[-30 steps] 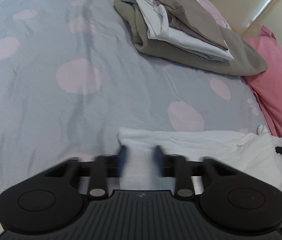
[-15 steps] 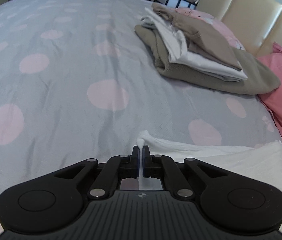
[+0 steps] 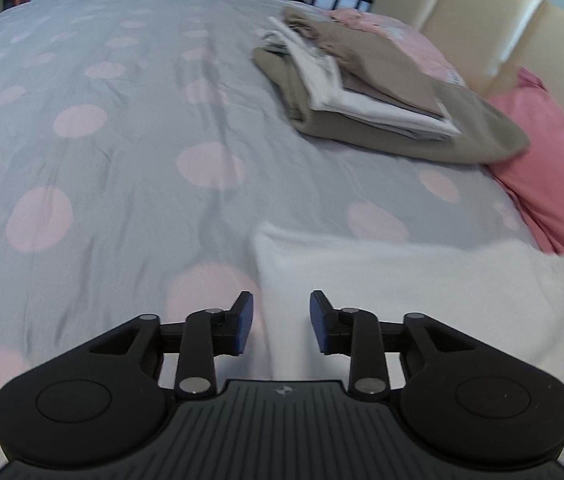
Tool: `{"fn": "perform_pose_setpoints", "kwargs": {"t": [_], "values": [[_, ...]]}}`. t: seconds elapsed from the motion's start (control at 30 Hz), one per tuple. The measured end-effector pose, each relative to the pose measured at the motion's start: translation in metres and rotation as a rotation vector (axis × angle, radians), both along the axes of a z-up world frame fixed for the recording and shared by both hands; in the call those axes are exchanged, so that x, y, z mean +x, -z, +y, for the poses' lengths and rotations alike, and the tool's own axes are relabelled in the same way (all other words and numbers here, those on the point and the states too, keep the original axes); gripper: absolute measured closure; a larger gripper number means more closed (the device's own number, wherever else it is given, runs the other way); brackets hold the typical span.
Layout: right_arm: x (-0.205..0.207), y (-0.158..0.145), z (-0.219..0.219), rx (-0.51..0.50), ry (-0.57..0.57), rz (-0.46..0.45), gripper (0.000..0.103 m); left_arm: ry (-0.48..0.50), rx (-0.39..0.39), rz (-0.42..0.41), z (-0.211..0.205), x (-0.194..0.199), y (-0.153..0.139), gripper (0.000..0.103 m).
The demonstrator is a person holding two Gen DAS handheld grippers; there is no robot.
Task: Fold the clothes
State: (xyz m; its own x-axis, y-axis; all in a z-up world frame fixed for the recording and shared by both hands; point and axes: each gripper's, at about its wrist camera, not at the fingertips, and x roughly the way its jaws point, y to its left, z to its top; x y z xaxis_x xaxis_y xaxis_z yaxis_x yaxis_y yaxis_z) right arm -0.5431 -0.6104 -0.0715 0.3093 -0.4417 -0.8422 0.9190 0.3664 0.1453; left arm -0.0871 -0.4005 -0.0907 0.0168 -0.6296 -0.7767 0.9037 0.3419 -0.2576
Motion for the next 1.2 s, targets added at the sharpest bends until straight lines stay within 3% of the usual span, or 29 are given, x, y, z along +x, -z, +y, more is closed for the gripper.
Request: {"fn": "perform_pose_setpoints", "kwargs": {"t": [0.13, 0.3, 0.4, 0.47, 0.53, 0.67, 0.7, 0.77, 0.8, 0.87, 1.0, 1.03, 1.1, 1.17, 1.2], "values": [[-0.012, 0.0, 0.012, 0.01, -0.025, 0.026, 0.041, 0.057, 0.005, 0.0, 0.027, -0.024, -0.005, 0.07], [-0.017, 0.007, 0.023, 0.05, -0.049, 0.026, 0.043, 0.061, 0.041, 0.046, 0.049, -0.04, 0.007, 0.066], [-0.015, 0.013, 0.028, 0.059, -0.087, 0.014, 0.052, 0.061, 0.058, 0.08, 0.059, -0.043, 0.016, 0.066], [-0.014, 0.02, 0.029, 0.075, -0.086, 0.004, 0.064, 0.06, 0.058, 0.101, 0.063, -0.046, 0.019, 0.066], [-0.011, 0.025, 0.031, 0.087, -0.089, 0.006, 0.083, 0.065, 0.067, 0.088, 0.065, -0.05, 0.021, 0.067], [-0.005, 0.015, 0.033, 0.065, -0.101, 0.075, 0.095, 0.094, 0.112, 0.03, 0.062, -0.062, 0.028, 0.069], [-0.003, 0.013, 0.033, 0.056, -0.102, 0.133, 0.103, 0.092, 0.118, 0.028, 0.062, -0.063, 0.03, 0.069], [0.001, 0.012, 0.034, 0.018, -0.121, 0.264, 0.103, 0.091, 0.124, 0.026, 0.063, -0.064, 0.032, 0.069], [0.0, 0.013, 0.034, 0.021, -0.127, 0.266, 0.103, 0.092, 0.124, 0.025, 0.064, -0.064, 0.032, 0.069], [-0.01, 0.014, 0.031, 0.059, -0.097, 0.18, 0.103, 0.083, 0.12, 0.036, 0.065, -0.062, 0.031, 0.069], [-0.019, 0.006, 0.028, 0.037, -0.074, 0.107, 0.091, 0.061, 0.108, 0.045, 0.067, -0.058, 0.027, 0.069], [-0.021, 0.004, 0.026, 0.039, -0.07, 0.084, 0.07, 0.055, 0.106, 0.048, 0.066, -0.056, 0.026, 0.069], [-0.021, 0.002, 0.02, 0.042, -0.055, 0.034, 0.048, 0.041, 0.101, 0.052, 0.066, -0.053, 0.024, 0.069], [-0.02, 0.003, 0.014, 0.059, -0.071, -0.014, 0.047, 0.027, 0.092, 0.05, 0.066, -0.05, 0.021, 0.069], [-0.019, 0.004, 0.011, 0.075, -0.082, -0.037, 0.041, 0.027, 0.089, 0.045, 0.065, -0.05, 0.02, 0.069]]}}
